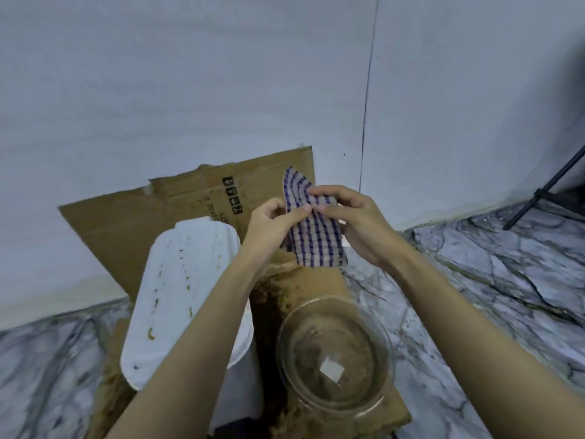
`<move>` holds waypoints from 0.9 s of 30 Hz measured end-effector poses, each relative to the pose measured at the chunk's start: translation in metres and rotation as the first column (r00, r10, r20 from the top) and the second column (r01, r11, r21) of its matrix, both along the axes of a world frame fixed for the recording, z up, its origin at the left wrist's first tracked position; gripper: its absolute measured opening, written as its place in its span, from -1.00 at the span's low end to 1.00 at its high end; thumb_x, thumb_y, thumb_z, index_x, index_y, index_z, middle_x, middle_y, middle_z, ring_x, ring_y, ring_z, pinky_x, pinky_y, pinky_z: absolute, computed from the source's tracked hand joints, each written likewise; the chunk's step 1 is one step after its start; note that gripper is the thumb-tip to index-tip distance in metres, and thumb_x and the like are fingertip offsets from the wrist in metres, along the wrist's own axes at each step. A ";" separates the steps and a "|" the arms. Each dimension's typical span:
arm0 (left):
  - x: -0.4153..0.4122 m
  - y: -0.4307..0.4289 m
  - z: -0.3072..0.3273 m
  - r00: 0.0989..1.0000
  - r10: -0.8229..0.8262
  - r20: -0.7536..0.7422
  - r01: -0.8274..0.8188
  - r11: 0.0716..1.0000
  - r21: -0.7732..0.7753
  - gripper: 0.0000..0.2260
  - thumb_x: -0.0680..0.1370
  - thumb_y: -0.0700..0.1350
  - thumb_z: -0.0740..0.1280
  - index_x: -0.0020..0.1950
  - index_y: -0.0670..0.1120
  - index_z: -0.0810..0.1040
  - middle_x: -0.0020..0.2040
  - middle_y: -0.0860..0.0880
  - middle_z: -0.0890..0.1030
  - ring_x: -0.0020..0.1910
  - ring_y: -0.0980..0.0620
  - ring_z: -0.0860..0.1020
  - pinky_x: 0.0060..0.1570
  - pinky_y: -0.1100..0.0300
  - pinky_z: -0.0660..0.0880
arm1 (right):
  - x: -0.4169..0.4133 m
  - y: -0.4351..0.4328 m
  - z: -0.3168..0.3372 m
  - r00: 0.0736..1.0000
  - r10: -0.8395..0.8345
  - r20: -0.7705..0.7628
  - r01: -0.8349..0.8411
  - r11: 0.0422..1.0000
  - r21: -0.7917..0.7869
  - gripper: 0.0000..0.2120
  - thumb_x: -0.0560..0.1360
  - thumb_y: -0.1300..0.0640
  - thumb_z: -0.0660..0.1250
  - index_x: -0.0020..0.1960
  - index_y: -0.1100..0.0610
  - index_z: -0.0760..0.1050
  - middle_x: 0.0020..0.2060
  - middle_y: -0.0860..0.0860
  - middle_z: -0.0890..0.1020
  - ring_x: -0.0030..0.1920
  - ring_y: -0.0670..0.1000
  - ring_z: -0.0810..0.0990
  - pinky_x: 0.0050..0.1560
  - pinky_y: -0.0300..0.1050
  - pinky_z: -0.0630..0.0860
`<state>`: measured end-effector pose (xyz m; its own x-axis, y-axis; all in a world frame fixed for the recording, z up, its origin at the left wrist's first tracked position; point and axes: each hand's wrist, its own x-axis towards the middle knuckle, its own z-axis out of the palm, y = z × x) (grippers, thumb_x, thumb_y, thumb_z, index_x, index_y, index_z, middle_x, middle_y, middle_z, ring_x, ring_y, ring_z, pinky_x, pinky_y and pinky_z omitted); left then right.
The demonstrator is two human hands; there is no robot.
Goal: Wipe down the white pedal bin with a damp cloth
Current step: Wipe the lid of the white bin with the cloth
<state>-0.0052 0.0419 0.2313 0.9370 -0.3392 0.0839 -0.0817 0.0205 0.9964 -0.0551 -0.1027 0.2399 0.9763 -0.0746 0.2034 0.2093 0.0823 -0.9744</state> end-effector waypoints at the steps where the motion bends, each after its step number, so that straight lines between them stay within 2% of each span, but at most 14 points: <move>1: -0.002 0.009 0.007 1.000 0.004 -0.003 -0.004 1.000 0.002 -0.88 0.51 -0.08 0.38 -0.06 -0.11 0.51 -0.21 0.00 0.59 -0.35 0.15 0.57 -0.40 0.29 0.45 | 0.001 0.007 0.006 1.000 0.021 0.005 -0.021 1.000 0.000 -0.78 0.52 0.34 0.24 0.07 0.12 0.56 0.07 0.01 0.60 0.02 -0.03 0.61 0.02 -0.14 0.58; 3: -0.007 0.025 0.023 0.999 0.041 0.000 -0.041 0.999 -0.011 -0.86 0.55 -0.10 0.31 0.07 -0.11 0.50 -0.17 0.03 0.60 -0.38 0.22 0.57 -0.47 0.37 0.42 | 0.004 0.023 0.017 0.999 0.031 0.039 -0.030 0.999 -0.019 -0.75 0.54 0.34 0.23 0.05 0.05 0.56 0.03 -0.02 0.60 0.03 -0.01 0.59 0.07 -0.04 0.58; 5: -0.012 0.042 0.036 0.995 0.096 0.031 -0.095 0.995 -0.010 -0.87 0.57 -0.12 0.26 0.10 -0.09 0.47 -0.21 0.06 0.57 -0.47 0.27 0.53 -0.55 0.39 0.37 | 0.009 0.039 0.028 0.997 0.009 0.078 -0.005 0.999 -0.042 -0.70 0.50 0.36 0.29 0.05 -0.02 0.53 -0.05 -0.01 0.59 0.01 0.04 0.58 0.04 0.00 0.59; 7: -0.017 0.061 0.048 0.987 0.144 0.068 -0.144 0.990 0.001 -0.85 0.58 -0.13 0.23 0.12 -0.10 0.46 -0.18 0.08 0.56 -0.38 0.25 0.53 -0.53 0.41 0.38 | 0.013 0.055 0.038 0.996 -0.028 0.090 0.035 0.997 -0.074 -0.63 0.43 0.34 0.39 0.12 0.00 0.47 -0.17 -0.01 0.59 -0.06 0.05 0.61 -0.04 0.00 0.59; 9: -0.022 0.079 0.059 0.979 0.180 0.092 -0.181 0.983 0.006 -0.87 0.58 -0.14 0.22 0.11 -0.07 0.47 -0.11 0.09 0.57 -0.25 0.23 0.55 -0.40 0.41 0.45 | 0.016 0.073 0.046 0.996 -0.043 0.078 0.051 0.993 -0.109 -0.49 0.36 0.30 0.47 0.24 0.05 0.40 -0.23 -0.02 0.58 -0.10 0.04 0.62 -0.05 -0.02 0.59; 12: -0.032 0.106 0.076 0.975 0.209 0.079 -0.211 0.977 0.019 -0.93 0.57 -0.15 0.21 -0.03 0.00 0.46 -0.06 0.04 0.58 -0.13 0.13 0.57 -0.14 0.23 0.52 | 0.016 0.101 0.053 1.000 -0.024 -0.016 0.021 0.988 -0.150 -0.40 0.34 0.18 0.51 0.31 0.08 0.35 -0.11 0.03 0.55 -0.08 0.01 0.59 -0.13 -0.11 0.54; 14: -0.035 0.124 0.082 0.977 0.211 0.014 -0.211 0.977 -0.015 -0.92 0.57 -0.16 0.20 0.02 -0.09 0.46 0.03 -0.09 0.59 -0.06 -0.02 0.61 -0.06 0.07 0.57 | 0.013 0.118 0.053 0.987 0.034 -0.158 -0.066 0.978 -0.197 -0.39 0.37 0.01 0.48 0.33 0.08 0.31 0.10 0.06 0.53 -0.04 -0.04 0.55 -0.19 -0.15 0.48; 15: -0.036 0.133 0.084 0.978 0.206 -0.031 -0.207 0.977 -0.059 -0.85 0.57 -0.16 0.20 0.09 -0.16 0.45 0.08 -0.16 0.59 -0.05 -0.08 0.62 -0.10 0.03 0.60 | 0.013 0.125 0.051 0.972 0.079 -0.222 -0.127 0.969 -0.212 -0.38 0.38 -0.07 0.45 0.34 0.07 0.30 0.17 0.05 0.52 0.01 -0.04 0.55 -0.12 -0.10 0.50; 17: -0.041 0.151 0.086 0.977 0.170 -0.132 -0.190 0.969 -0.159 -0.72 0.57 -0.16 0.18 0.25 -0.22 0.42 0.15 -0.24 0.57 -0.07 -0.12 0.63 -0.16 0.04 0.62 | 0.013 0.137 0.047 0.937 0.187 -0.294 -0.253 0.945 -0.206 -0.33 0.38 -0.17 0.41 0.38 0.02 0.24 0.23 0.04 0.51 0.12 0.00 0.55 0.14 0.07 0.47; 19: -0.046 0.165 0.086 0.975 0.123 -0.187 -0.164 0.961 -0.222 -0.64 0.57 -0.17 0.15 0.32 -0.28 0.41 0.18 -0.28 0.56 -0.03 -0.13 0.60 -0.02 0.02 0.57 | 0.013 0.146 0.044 0.909 0.276 -0.312 -0.335 0.929 -0.154 -0.21 0.30 -0.26 0.40 0.42 -0.06 0.17 0.31 0.02 0.44 0.25 0.05 0.47 0.28 0.17 0.35; 21: -0.049 0.176 0.085 0.976 0.079 -0.202 -0.127 0.964 -0.232 -0.64 0.56 -0.18 0.14 0.29 -0.32 0.44 0.19 -0.28 0.56 0.01 -0.15 0.58 0.09 0.00 0.51 | 0.011 0.152 0.042 0.906 0.298 -0.300 -0.346 0.930 -0.121 -0.10 0.19 -0.32 0.37 0.43 -0.11 0.12 0.38 0.00 0.35 0.35 0.06 0.37 0.33 0.20 0.28; 23: -0.050 0.182 0.088 0.985 0.048 -0.164 -0.070 0.989 -0.129 -0.71 0.52 -0.17 0.18 0.17 -0.26 0.52 0.11 -0.23 0.60 -0.01 -0.12 0.60 0.07 0.02 0.51 | 0.010 0.154 0.039 0.917 0.297 -0.268 -0.337 0.934 -0.120 -0.04 0.14 -0.30 0.38 0.46 -0.10 0.12 0.39 -0.01 0.32 0.36 0.06 0.35 0.36 0.17 0.27; 25: -0.049 0.185 0.092 0.996 0.001 -0.087 0.007 0.995 0.102 -0.77 0.43 -0.14 0.26 0.04 -0.17 0.51 0.02 -0.16 0.60 -0.02 -0.09 0.58 0.10 0.00 0.47 | 0.012 0.153 0.036 0.919 0.334 -0.208 -0.360 0.927 -0.101 -0.09 0.18 -0.22 0.42 0.46 -0.12 0.14 0.41 0.01 0.31 0.36 0.05 0.35 0.37 0.13 0.30; 27: -0.047 0.183 0.096 0.994 -0.094 -0.061 0.110 0.924 0.366 -0.74 0.34 -0.12 0.29 0.01 -0.13 0.49 -0.02 -0.12 0.58 -0.01 -0.09 0.56 0.09 -0.01 0.46 | 0.015 0.147 0.036 0.908 0.385 -0.162 -0.404 0.909 -0.103 -0.18 0.26 -0.10 0.49 0.43 -0.20 0.18 0.37 0.00 0.39 0.34 0.02 0.40 0.35 0.12 0.31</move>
